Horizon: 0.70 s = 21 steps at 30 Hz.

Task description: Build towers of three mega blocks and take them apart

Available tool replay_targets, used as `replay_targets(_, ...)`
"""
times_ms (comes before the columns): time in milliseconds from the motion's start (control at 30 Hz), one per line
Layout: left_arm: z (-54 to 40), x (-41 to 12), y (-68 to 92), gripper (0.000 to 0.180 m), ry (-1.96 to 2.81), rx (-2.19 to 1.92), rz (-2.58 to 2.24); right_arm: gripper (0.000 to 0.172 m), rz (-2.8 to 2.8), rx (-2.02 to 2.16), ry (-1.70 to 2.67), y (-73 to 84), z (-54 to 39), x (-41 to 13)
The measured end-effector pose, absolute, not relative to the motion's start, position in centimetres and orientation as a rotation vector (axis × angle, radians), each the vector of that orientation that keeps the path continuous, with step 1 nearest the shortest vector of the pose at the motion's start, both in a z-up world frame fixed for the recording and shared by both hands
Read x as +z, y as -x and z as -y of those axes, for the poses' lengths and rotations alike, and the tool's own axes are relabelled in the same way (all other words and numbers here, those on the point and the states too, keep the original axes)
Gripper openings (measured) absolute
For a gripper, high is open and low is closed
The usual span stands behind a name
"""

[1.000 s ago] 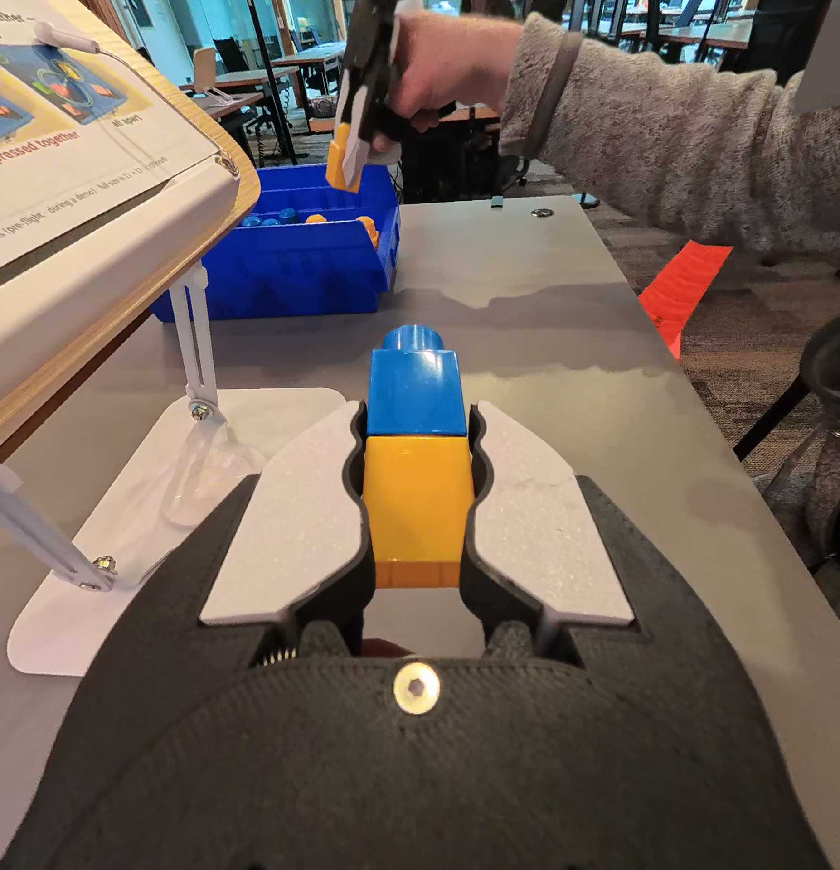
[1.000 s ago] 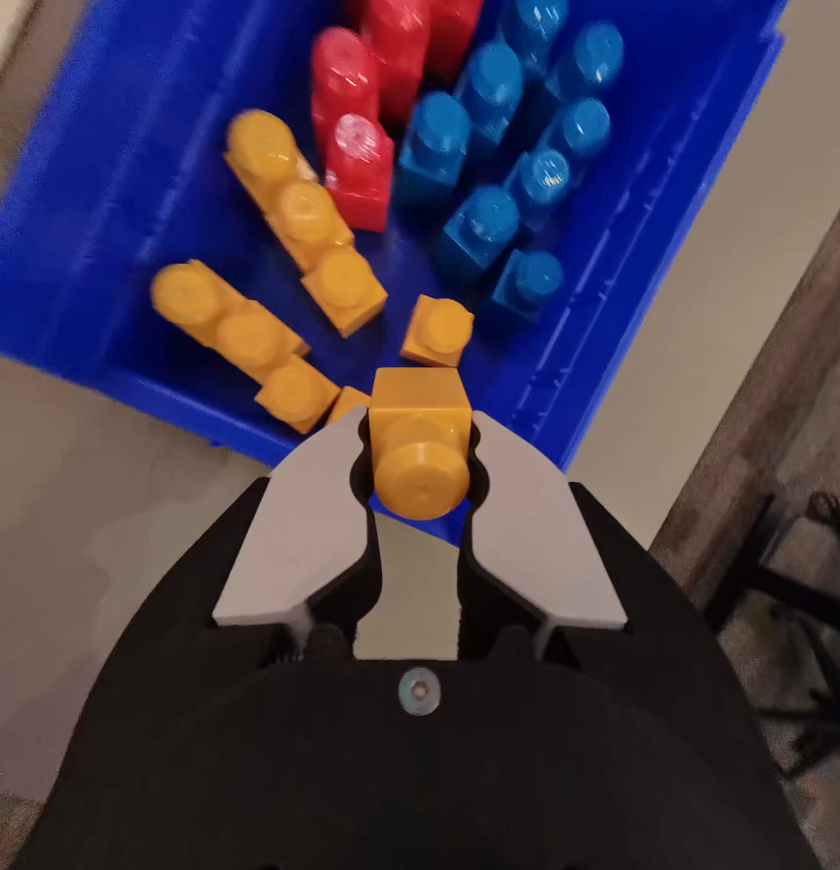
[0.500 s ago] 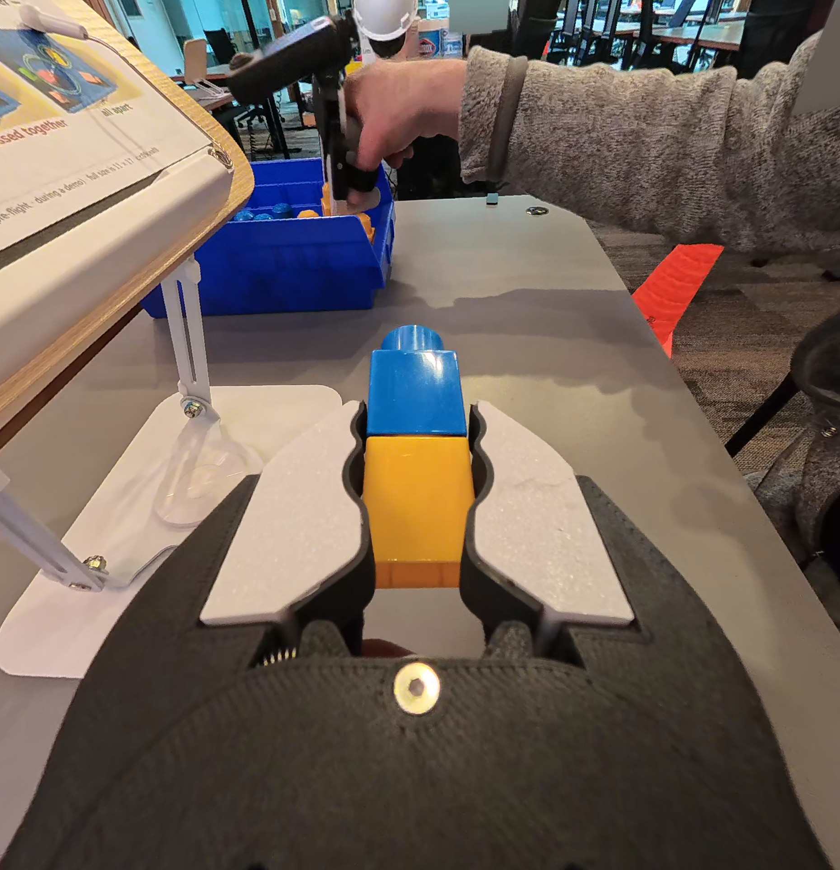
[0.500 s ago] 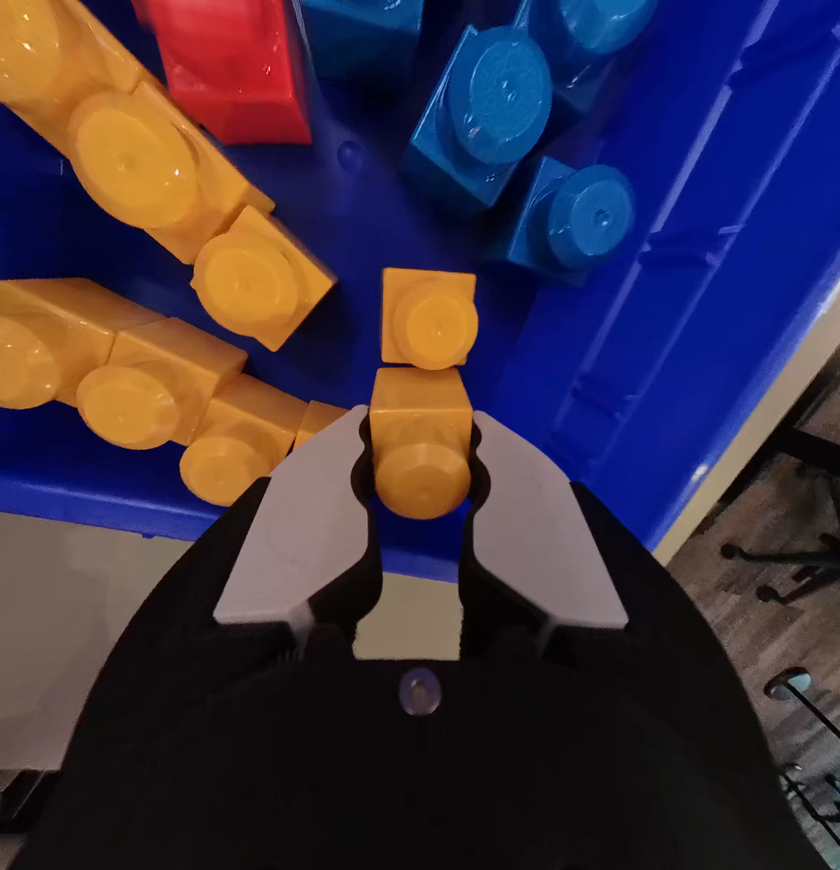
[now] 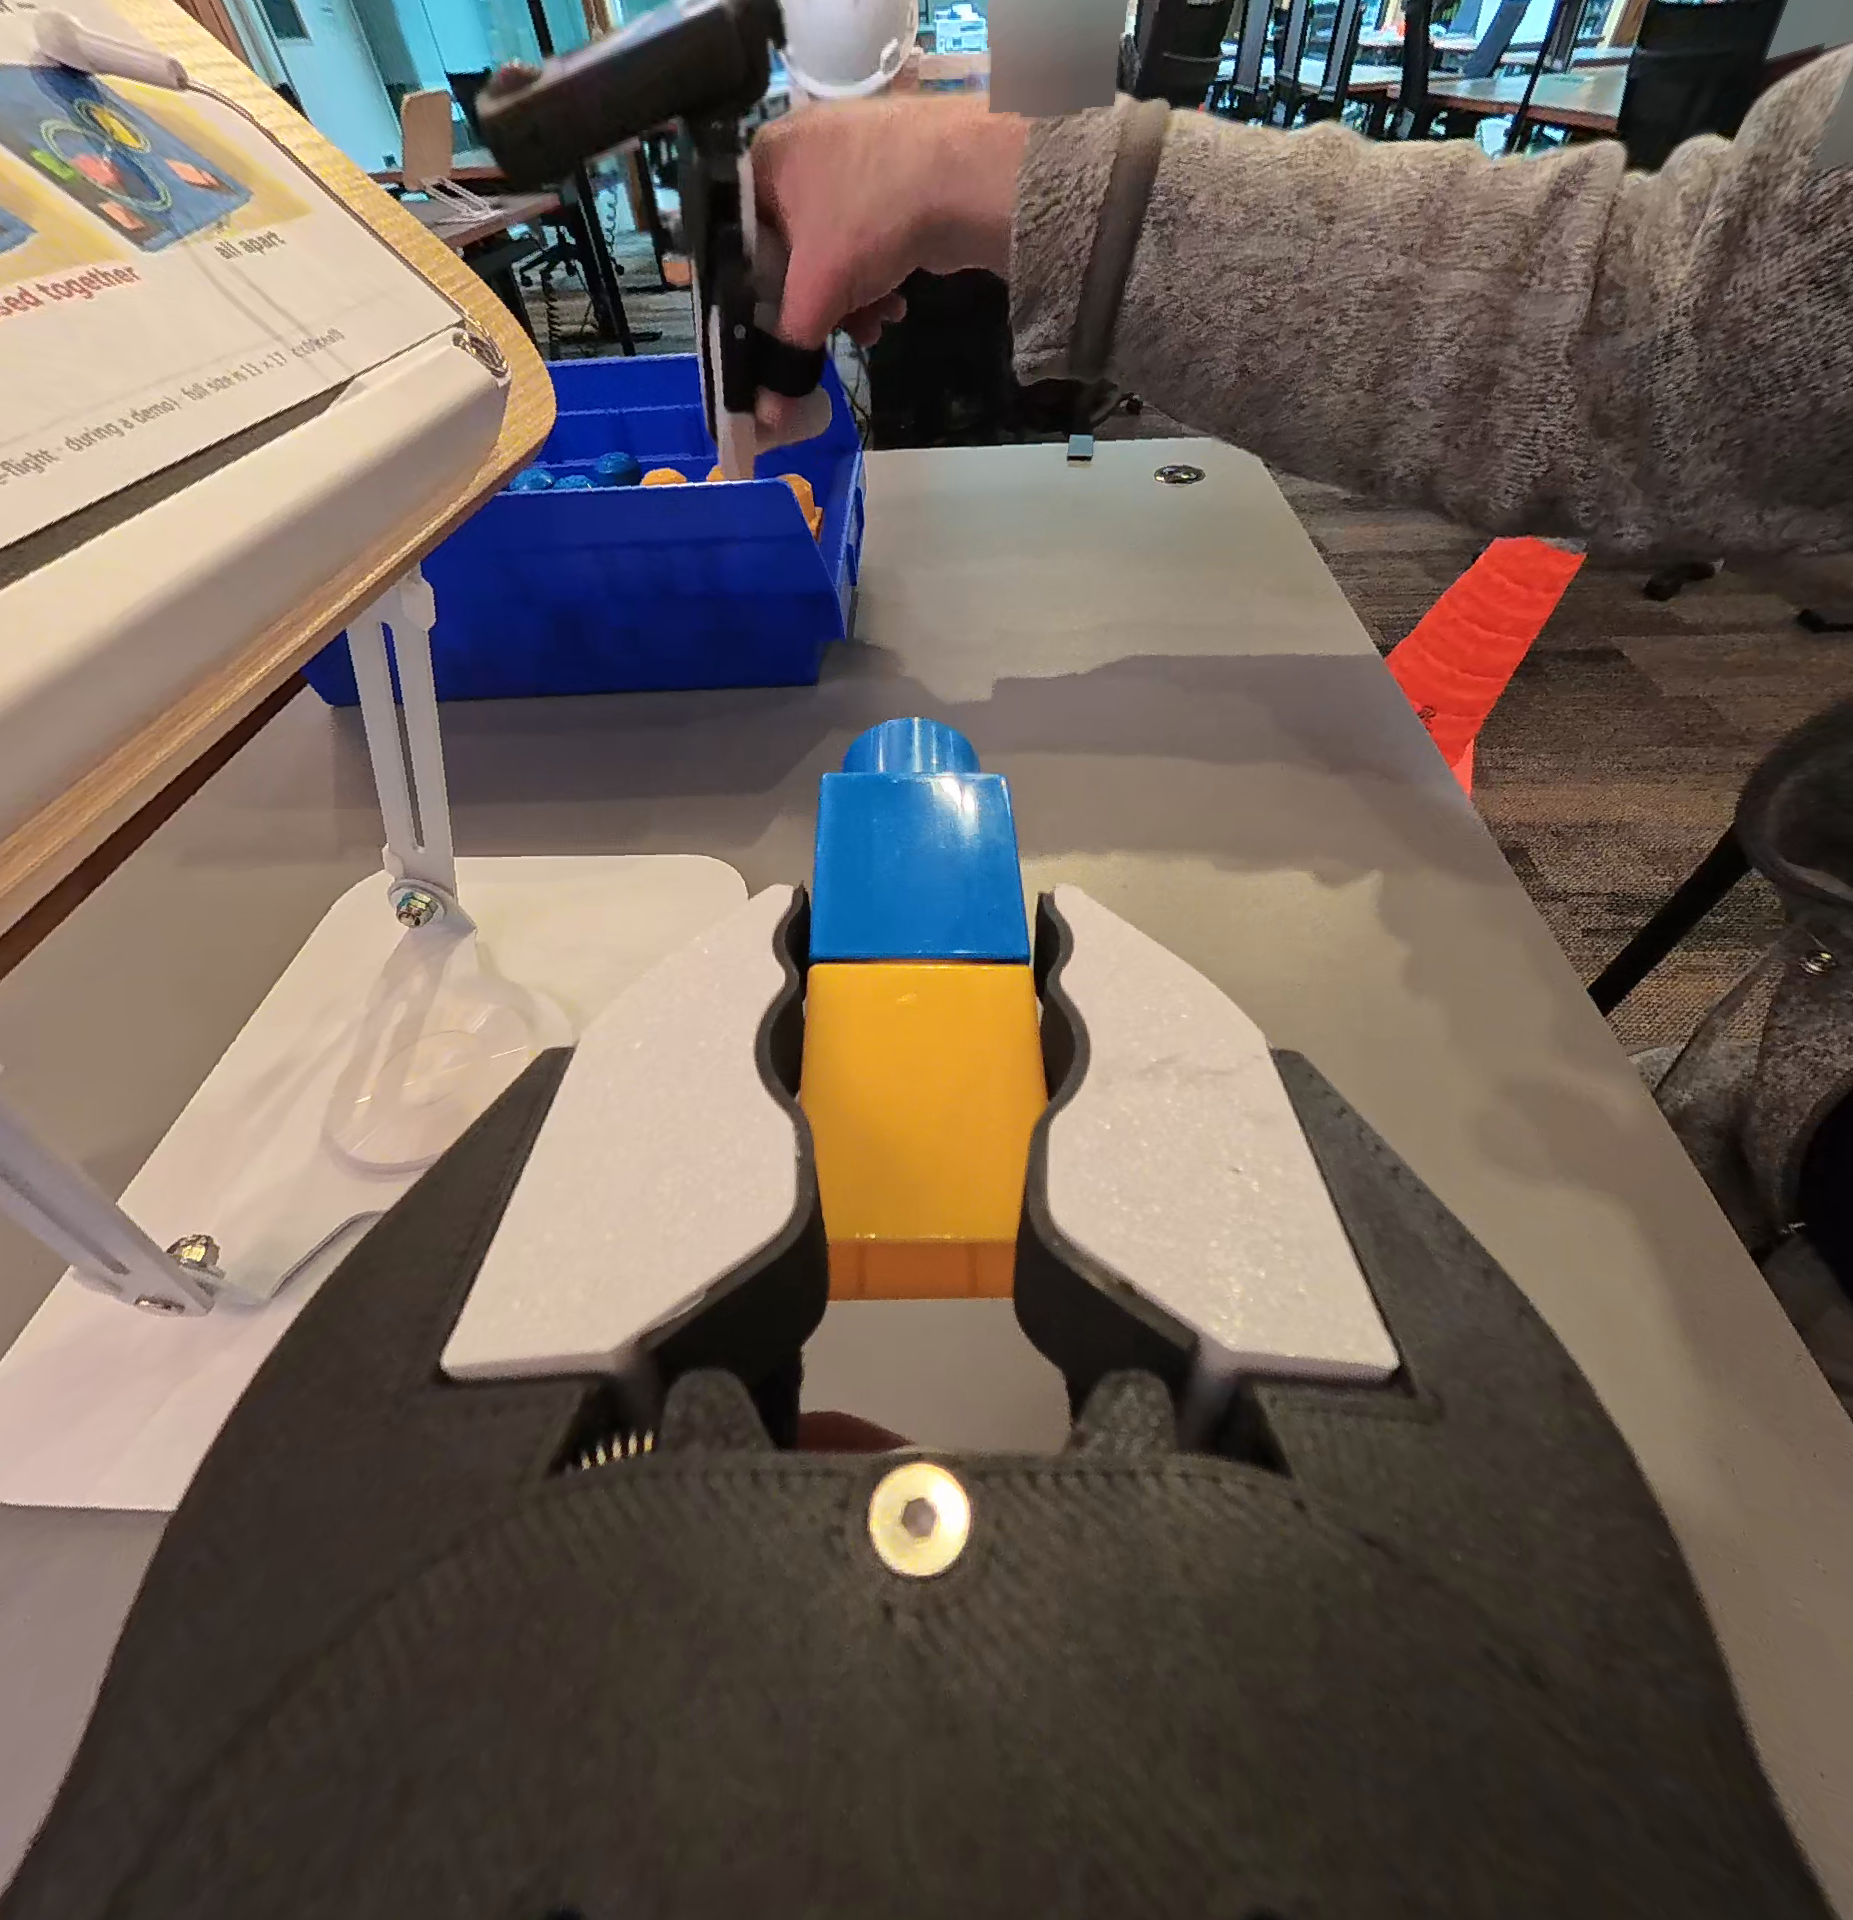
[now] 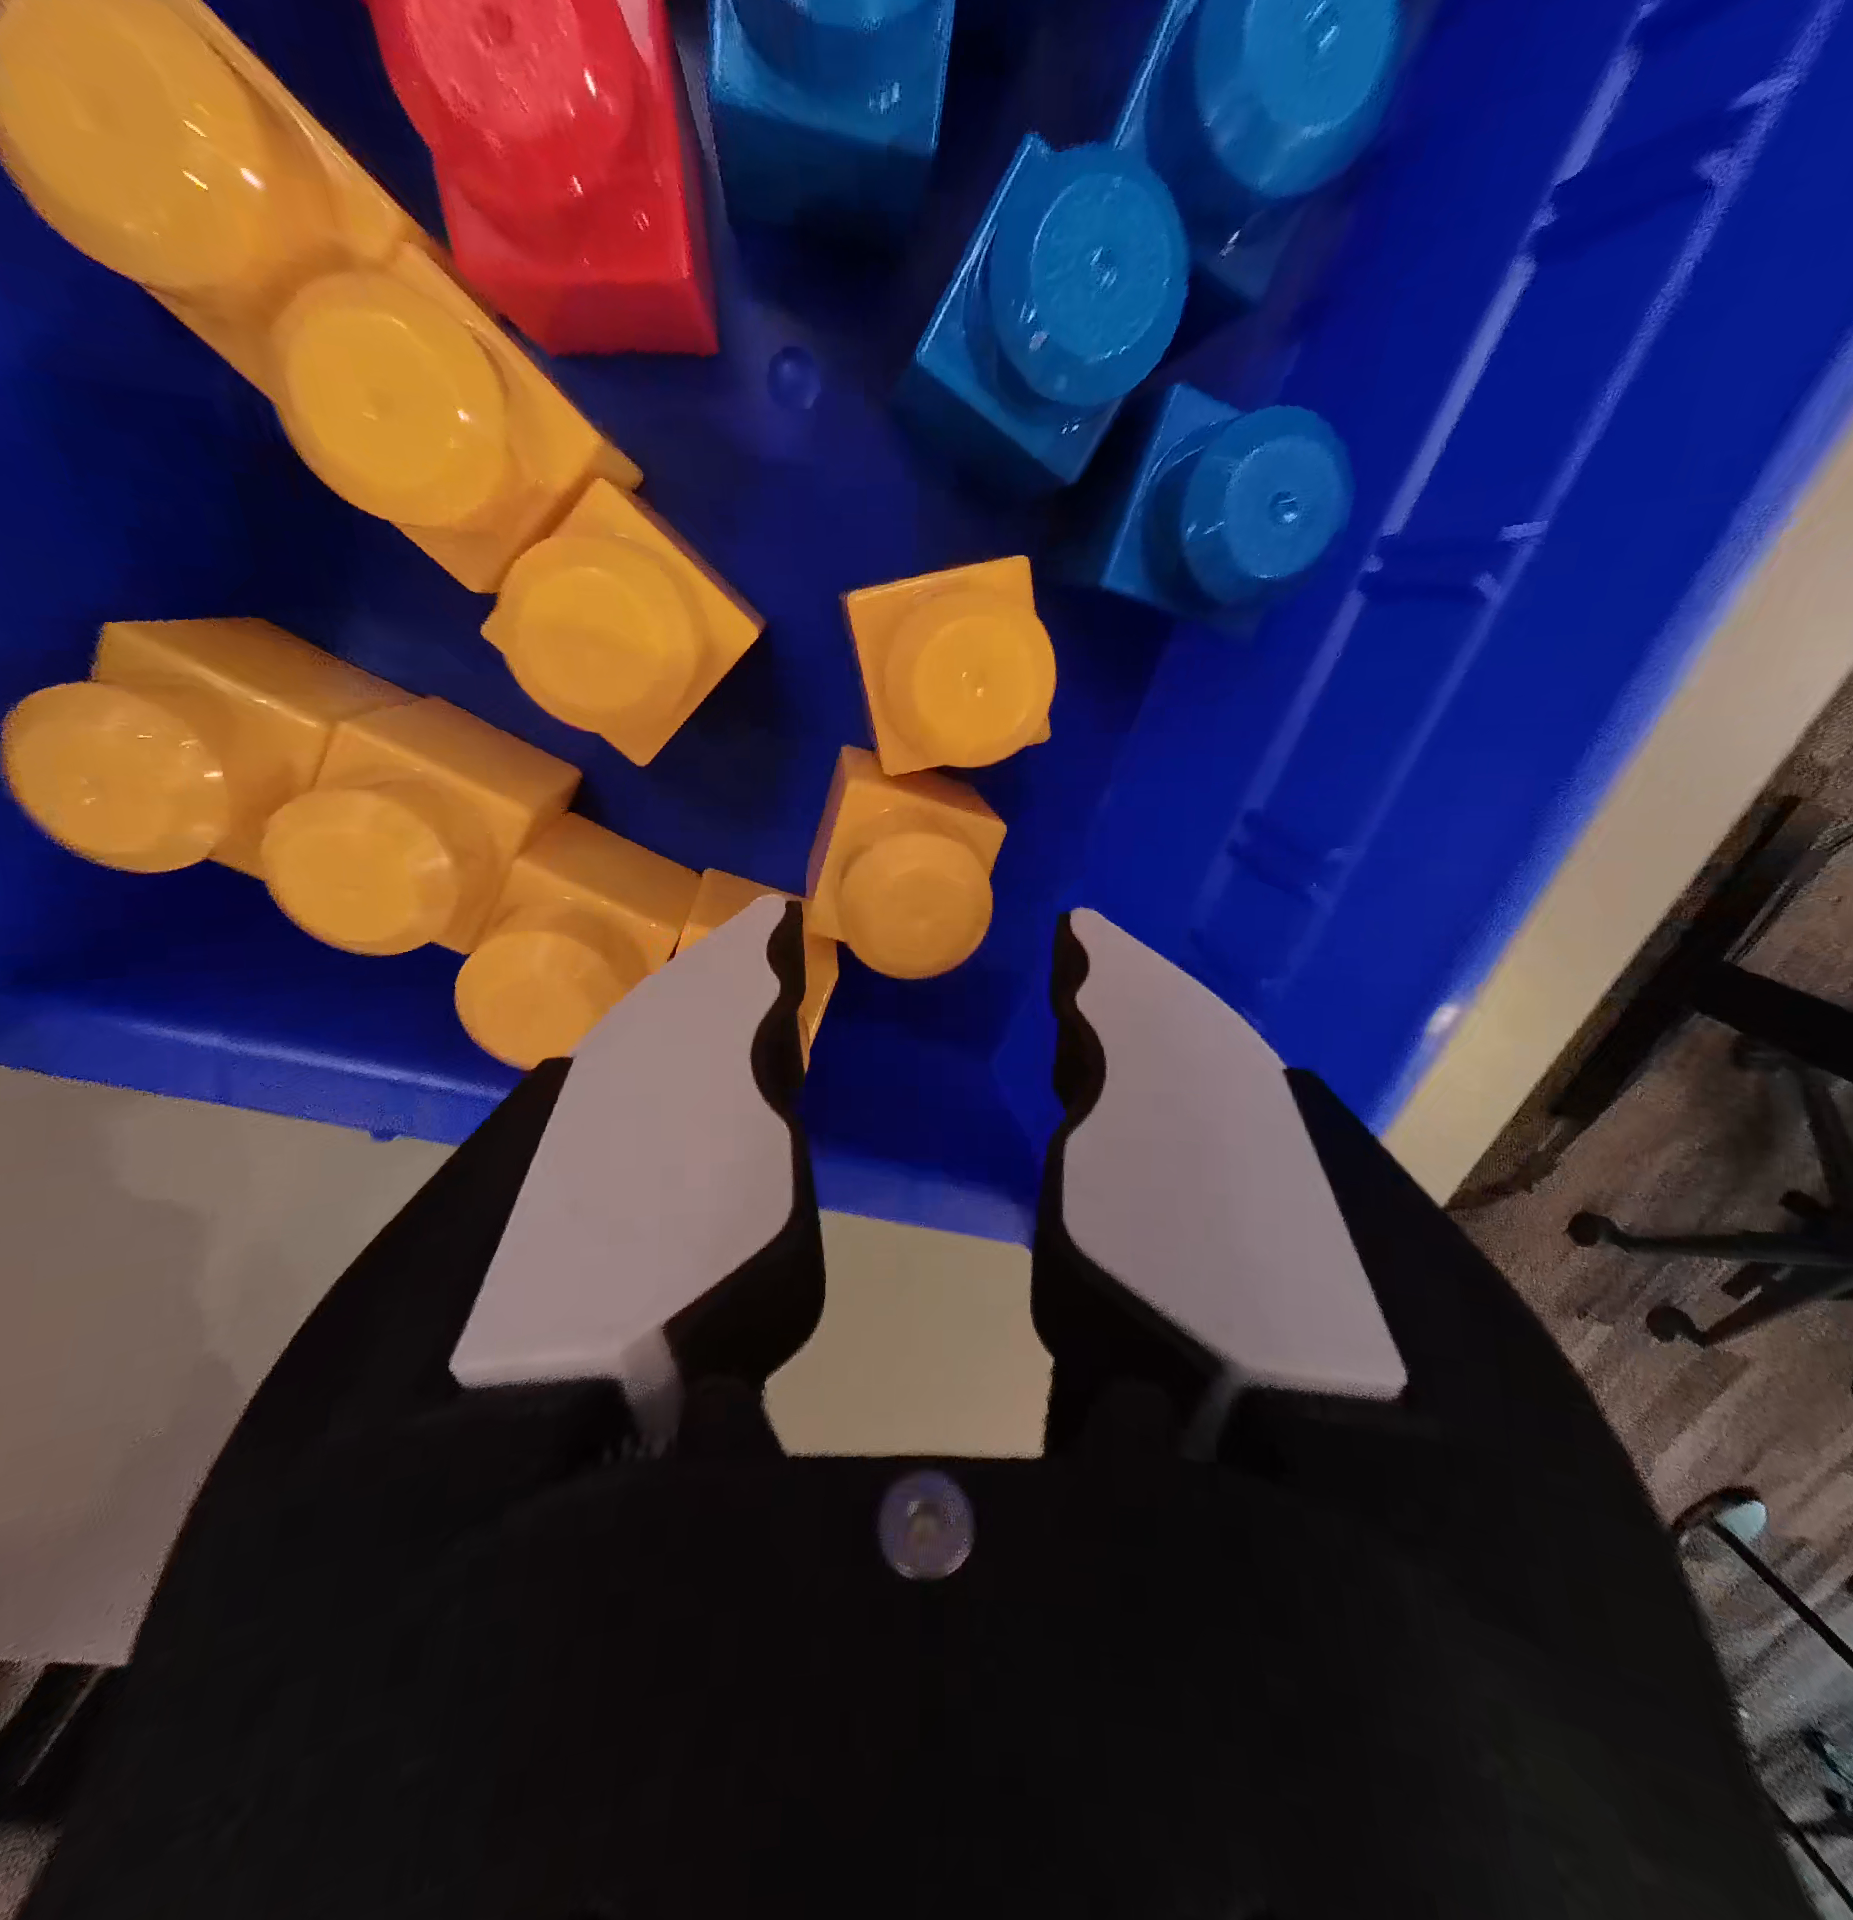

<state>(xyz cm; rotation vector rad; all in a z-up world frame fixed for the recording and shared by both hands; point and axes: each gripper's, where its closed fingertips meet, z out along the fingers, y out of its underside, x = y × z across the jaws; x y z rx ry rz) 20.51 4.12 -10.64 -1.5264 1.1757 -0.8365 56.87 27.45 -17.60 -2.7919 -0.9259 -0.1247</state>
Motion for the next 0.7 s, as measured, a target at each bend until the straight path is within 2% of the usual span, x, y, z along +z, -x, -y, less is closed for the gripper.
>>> replay_targets(100,-4.3,-10.4,-20.5,0.040,1.520,-0.839,-1.157,0.047,0.916,-0.182,2.655,-56.4,-27.1,-14.0)
replay_targets(200,-4.4,-10.0,-20.6,0.040,1.498,-0.828,-1.141,0.042,1.022,-0.062,2.407,-51.5,-24.4,-9.1)
replay_targets(333,-4.4,-9.3,-21.0,0.040,1.440,-0.673,-1.161,0.044,1.268,0.587,2.032,-38.6,-15.5,-5.2)
replay_targets(500,-3.4,-7.5,-22.0,0.040,1.302,-0.411,-1.201,0.053,1.299,1.439,1.786,-27.6,-5.3,-5.3)
replay_targets(633,-2.7,-7.2,-22.5,0.041,1.224,-0.246,-1.248,0.063,1.237,1.793,1.712,-23.8,-2.3,-6.9)
replay_targets(700,-2.3,-7.1,-22.9,0.040,1.184,-0.188,-1.273,0.062,1.175,1.870,1.679,-22.7,-2.2,-7.1)
